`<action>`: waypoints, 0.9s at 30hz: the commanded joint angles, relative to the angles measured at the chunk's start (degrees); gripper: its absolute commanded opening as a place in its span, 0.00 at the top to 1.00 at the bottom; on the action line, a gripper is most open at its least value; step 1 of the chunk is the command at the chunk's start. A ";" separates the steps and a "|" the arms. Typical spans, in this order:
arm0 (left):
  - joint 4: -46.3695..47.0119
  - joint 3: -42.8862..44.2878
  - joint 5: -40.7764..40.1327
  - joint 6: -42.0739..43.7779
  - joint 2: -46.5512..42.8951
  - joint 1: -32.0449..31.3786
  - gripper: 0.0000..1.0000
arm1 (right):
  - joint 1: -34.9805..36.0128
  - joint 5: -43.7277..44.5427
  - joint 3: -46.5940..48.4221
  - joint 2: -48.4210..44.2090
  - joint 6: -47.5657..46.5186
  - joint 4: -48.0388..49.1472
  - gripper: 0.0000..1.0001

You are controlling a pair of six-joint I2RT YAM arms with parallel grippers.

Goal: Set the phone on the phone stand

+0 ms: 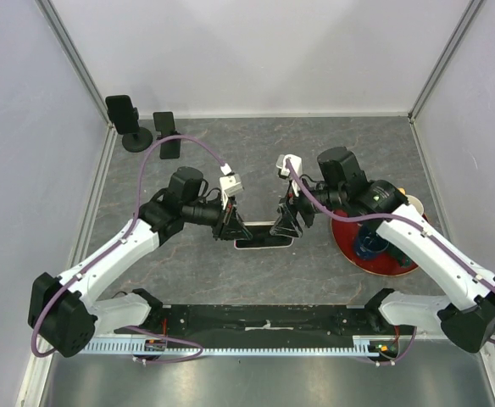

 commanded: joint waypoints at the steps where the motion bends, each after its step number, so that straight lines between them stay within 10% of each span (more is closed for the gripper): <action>1: -1.51 3.37 0.38 5.65 -2.56 -1.30 0.98 | 1.22 -5.47 4.07 2.80 -4.55 -5.58 0.36; 10: -1.86 3.29 1.26 6.89 -3.97 -1.83 0.98 | 5.17 -5.74 1.52 7.20 -6.22 -5.76 0.33; 15: -0.90 2.85 3.54 6.62 -4.41 -1.83 0.98 | 5.62 -5.12 -1.55 7.12 -6.05 -0.85 0.49; 23: 0.77 1.97 4.52 6.54 -5.29 -1.83 0.98 | 5.70 -3.88 -3.22 6.59 -5.70 2.51 0.38; 27: 1.82 1.88 2.94 5.22 -5.72 -1.83 0.98 | 6.67 -5.90 -4.89 6.50 -5.00 4.52 0.59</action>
